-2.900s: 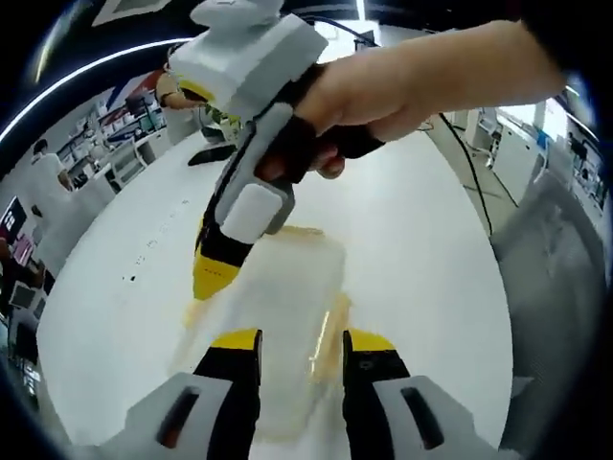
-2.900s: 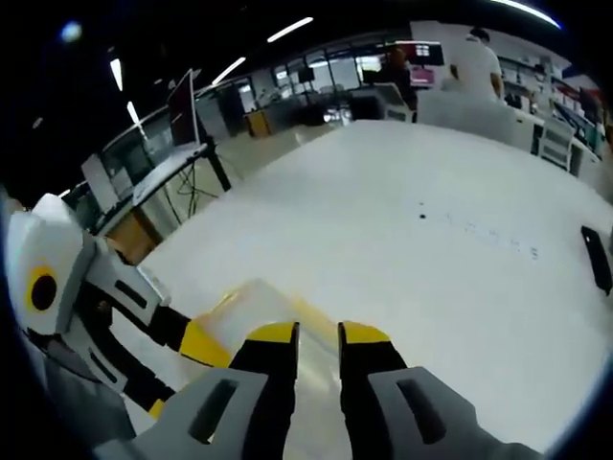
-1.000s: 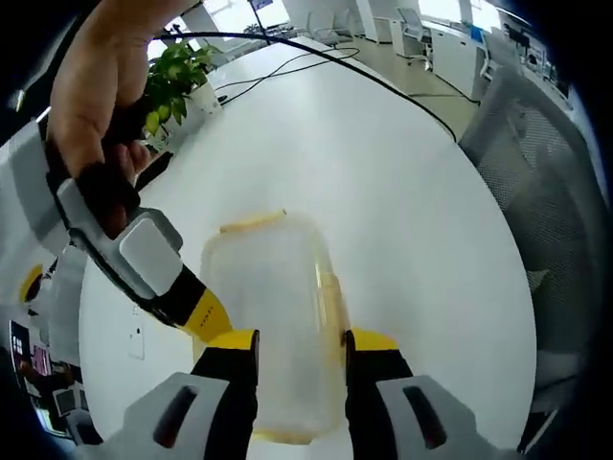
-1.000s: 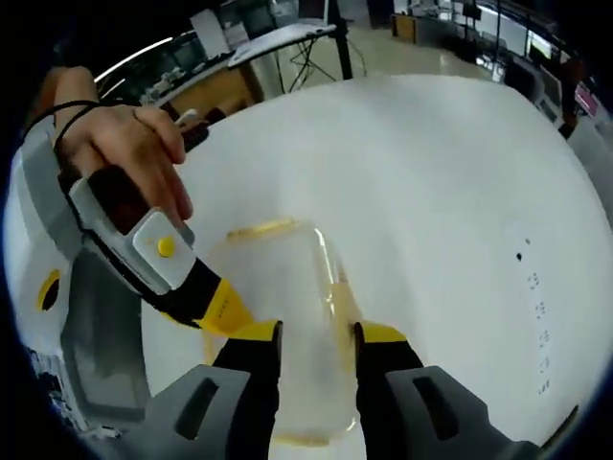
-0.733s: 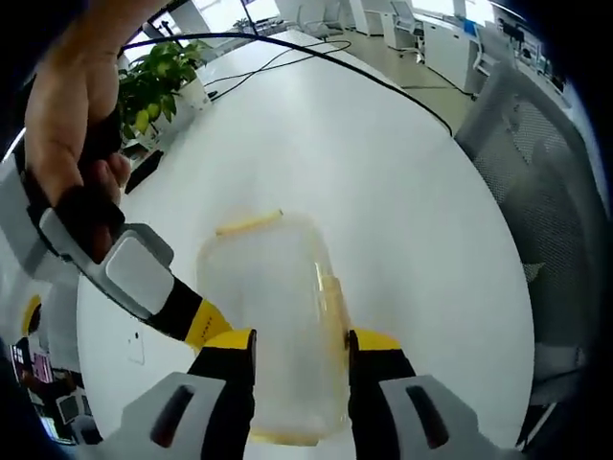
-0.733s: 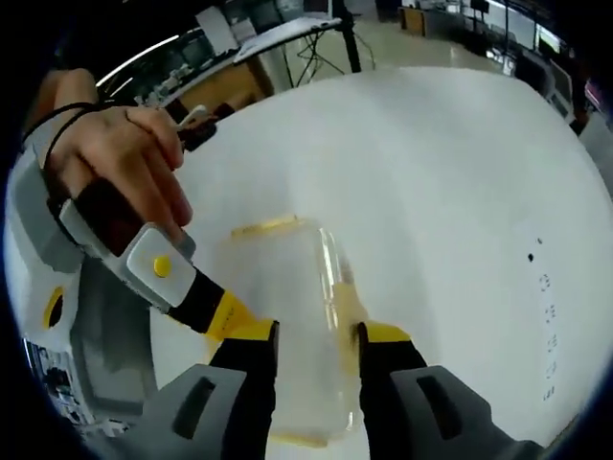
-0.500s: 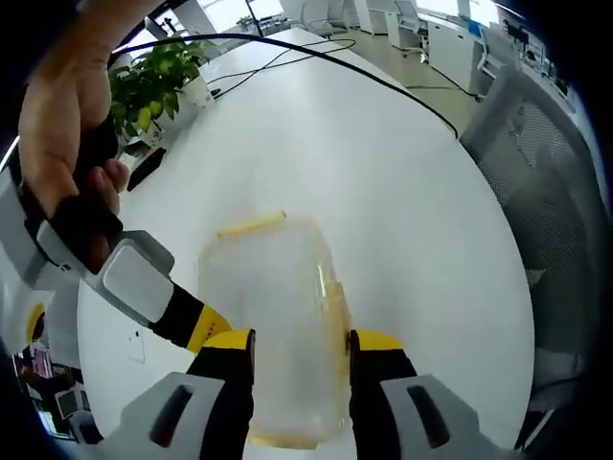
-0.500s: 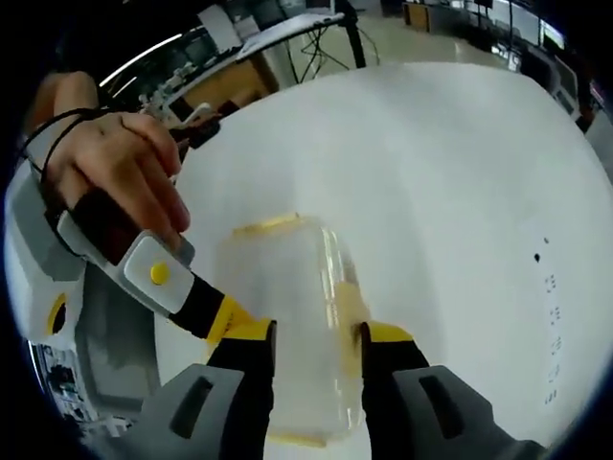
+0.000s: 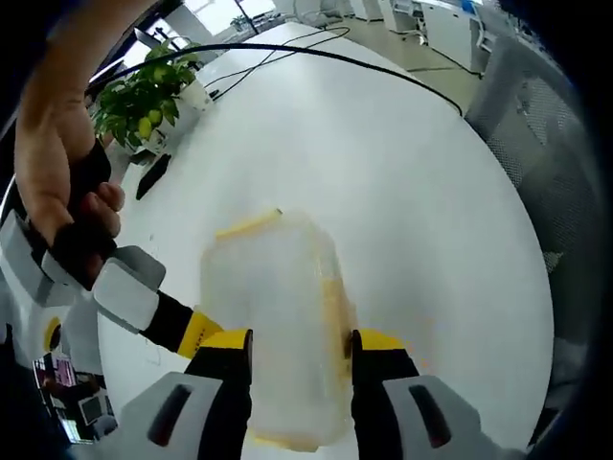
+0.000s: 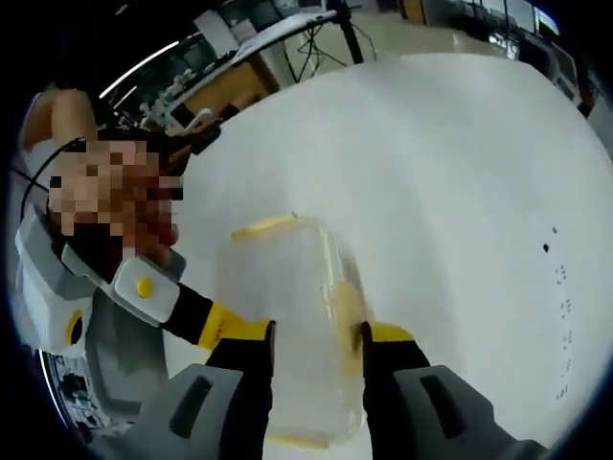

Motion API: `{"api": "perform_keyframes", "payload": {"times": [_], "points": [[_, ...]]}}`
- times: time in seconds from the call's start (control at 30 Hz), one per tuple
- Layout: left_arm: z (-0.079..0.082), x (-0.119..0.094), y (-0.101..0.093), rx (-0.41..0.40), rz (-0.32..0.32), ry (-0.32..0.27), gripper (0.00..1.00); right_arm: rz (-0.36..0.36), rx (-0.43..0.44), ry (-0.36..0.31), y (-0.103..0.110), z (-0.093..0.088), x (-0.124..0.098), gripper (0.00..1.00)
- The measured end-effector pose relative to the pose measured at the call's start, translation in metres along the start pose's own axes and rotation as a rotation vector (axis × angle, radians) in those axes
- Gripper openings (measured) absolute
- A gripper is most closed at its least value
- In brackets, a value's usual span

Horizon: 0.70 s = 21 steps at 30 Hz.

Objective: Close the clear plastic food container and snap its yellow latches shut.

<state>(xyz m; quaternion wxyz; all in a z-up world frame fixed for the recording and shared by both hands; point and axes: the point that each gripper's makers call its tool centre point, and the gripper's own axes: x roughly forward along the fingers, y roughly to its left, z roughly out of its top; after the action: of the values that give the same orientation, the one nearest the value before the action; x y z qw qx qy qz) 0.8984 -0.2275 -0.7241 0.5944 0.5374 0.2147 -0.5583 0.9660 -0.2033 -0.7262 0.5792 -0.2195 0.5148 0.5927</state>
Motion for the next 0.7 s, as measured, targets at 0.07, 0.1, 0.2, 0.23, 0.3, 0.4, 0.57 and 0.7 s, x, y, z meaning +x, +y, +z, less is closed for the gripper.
{"api": "perform_keyframes", "payload": {"times": [0.07, 0.1, 0.2, 0.23, 0.3, 0.4, 0.57, 0.7], "points": [[0.0010, -0.0001, 0.0006, -0.042, 0.011, -0.008, 0.34, -0.001, 0.004, 0.003, 0.0005, 0.0003, 0.0002, 0.34], [0.0012, -0.0003, 0.0013, -0.056, 0.012, -0.020, 0.34, -0.003, 0.004, 0.007, 0.0009, 0.0003, 0.0002, 0.34], [0.0013, -0.0008, 0.0015, -0.066, 0.020, -0.033, 0.34, -0.005, 0.005, 0.008, 0.0019, 0.0000, -0.0001, 0.34], [0.0017, -0.0009, 0.0019, -0.085, 0.029, -0.038, 0.34, -0.006, 0.006, 0.005, 0.0023, -0.0001, -0.0002, 0.34], [0.0020, -0.0007, 0.0021, -0.092, 0.036, -0.036, 0.34, -0.007, 0.007, 0.003, 0.0027, 0.0000, -0.0004, 0.34], [0.0018, -0.0007, 0.0023, -0.100, 0.039, -0.032, 0.33, -0.008, 0.006, -0.001, 0.0040, -0.0001, -0.0007, 0.34], [0.0018, -0.0002, 0.0024, -0.101, 0.034, -0.018, 0.33, -0.010, 0.005, 0.005, 0.0053, -0.0002, -0.0007, 0.33], [0.0015, -0.0002, 0.0025, -0.102, 0.032, -0.012, 0.32, -0.010, 0.005, 0.002, 0.0096, -0.0015, -0.0009, 0.33]]}}
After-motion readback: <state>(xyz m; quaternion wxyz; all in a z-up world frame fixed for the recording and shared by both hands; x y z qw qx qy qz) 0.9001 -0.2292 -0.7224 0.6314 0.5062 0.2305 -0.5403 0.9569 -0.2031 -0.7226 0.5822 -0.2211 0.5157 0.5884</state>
